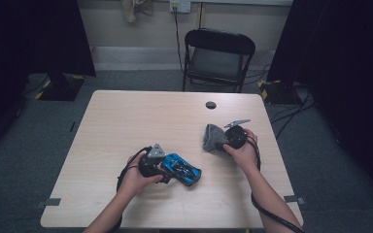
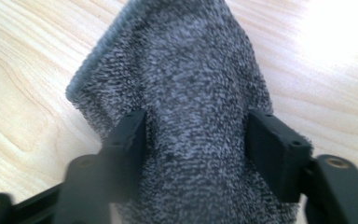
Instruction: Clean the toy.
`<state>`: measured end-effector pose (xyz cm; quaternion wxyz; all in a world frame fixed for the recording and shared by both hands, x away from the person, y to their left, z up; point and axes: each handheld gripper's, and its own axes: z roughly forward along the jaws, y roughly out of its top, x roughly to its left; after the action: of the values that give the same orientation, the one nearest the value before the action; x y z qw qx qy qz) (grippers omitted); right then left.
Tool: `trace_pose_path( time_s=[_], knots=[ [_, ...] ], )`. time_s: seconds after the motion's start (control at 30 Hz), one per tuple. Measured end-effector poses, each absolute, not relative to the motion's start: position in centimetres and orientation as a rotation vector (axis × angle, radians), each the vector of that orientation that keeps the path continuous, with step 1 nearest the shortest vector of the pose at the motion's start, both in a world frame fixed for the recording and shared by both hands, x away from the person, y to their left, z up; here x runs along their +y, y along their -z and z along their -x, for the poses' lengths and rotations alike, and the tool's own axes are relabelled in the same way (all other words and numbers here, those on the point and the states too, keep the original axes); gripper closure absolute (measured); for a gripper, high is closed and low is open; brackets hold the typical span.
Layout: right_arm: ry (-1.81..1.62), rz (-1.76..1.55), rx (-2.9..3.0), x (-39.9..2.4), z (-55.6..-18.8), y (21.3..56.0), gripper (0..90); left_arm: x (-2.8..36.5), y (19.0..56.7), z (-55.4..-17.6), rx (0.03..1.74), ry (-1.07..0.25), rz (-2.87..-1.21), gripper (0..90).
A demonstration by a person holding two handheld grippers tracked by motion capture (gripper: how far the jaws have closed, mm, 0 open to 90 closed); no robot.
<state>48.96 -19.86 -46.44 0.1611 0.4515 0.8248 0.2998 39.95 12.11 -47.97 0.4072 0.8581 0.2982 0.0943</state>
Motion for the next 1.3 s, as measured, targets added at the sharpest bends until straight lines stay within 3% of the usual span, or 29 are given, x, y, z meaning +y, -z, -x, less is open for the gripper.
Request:
trace_pose_path(
  time_s=[0.2, 0.8, 1.3],
  knots=[
    [-0.874, -1.276, 2.346, -20.0, -48.7, 45.5, 27.9, 12.2, 47.8, -39.9, 0.750, -0.232, -2.164, 18.2],
    [-0.946, -1.216, 2.389, -20.6, -46.8, 43.3, 20.2, 13.4, 47.0, -39.6, 0.786, -0.228, -2.149, 18.2],
    [-1.009, -1.199, 2.393, -21.3, -45.5, 43.5, 19.8, 14.1, 46.9, -39.5, 0.803, -0.224, -2.138, 17.7]
  ],
)
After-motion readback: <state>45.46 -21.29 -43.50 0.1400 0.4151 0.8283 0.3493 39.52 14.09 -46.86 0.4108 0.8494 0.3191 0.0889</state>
